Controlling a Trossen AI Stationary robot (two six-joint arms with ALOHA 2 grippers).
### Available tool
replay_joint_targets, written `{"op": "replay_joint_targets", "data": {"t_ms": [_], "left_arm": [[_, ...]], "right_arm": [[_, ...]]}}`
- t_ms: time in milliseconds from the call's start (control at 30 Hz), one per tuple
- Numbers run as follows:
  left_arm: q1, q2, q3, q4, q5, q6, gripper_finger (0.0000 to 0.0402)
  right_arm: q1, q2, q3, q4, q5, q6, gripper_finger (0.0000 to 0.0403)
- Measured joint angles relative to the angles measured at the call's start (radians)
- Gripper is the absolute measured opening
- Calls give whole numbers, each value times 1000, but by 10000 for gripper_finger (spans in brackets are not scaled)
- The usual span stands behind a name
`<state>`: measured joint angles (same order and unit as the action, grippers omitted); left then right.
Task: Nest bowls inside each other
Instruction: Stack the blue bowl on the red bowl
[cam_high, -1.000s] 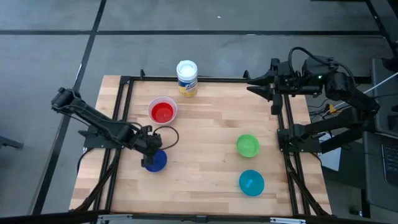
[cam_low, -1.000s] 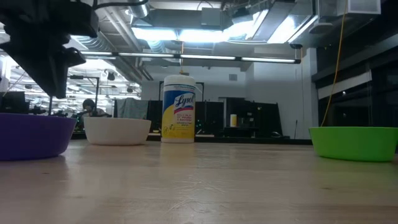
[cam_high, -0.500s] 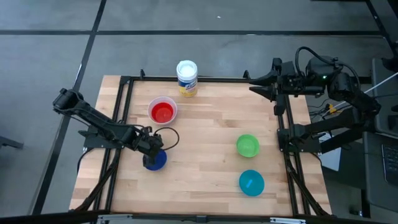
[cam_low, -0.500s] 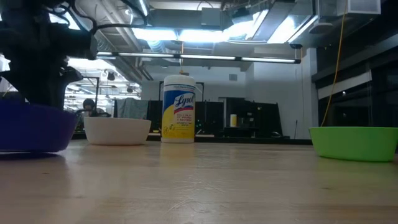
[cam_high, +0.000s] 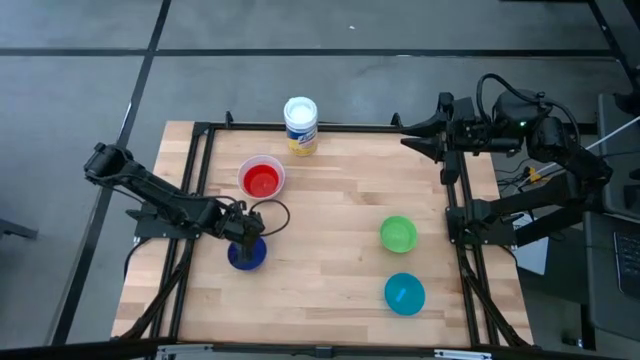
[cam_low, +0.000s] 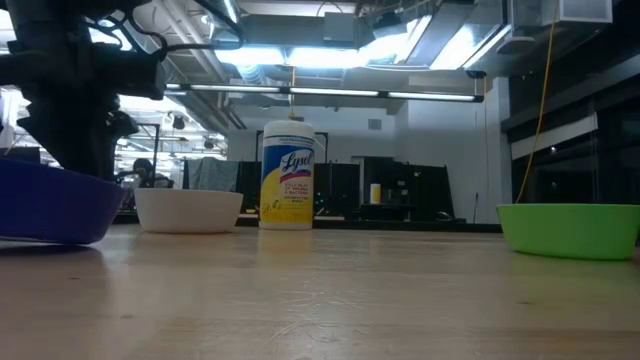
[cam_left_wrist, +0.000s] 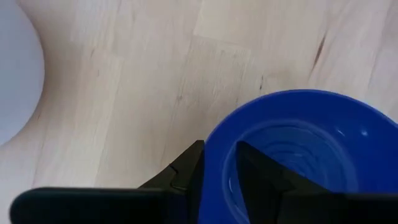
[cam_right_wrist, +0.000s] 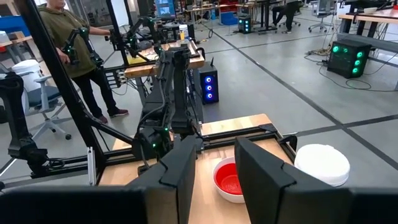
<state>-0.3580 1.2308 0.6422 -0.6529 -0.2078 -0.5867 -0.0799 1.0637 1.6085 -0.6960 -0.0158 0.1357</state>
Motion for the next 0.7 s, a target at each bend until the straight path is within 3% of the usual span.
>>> {"op": "replay_joint_targets", "data": {"t_ms": [700], "left_arm": [[0, -6, 0, -1, 9, 106, 88]], "right_arm": [[0, 0, 0, 16, 1, 13, 105]]}}
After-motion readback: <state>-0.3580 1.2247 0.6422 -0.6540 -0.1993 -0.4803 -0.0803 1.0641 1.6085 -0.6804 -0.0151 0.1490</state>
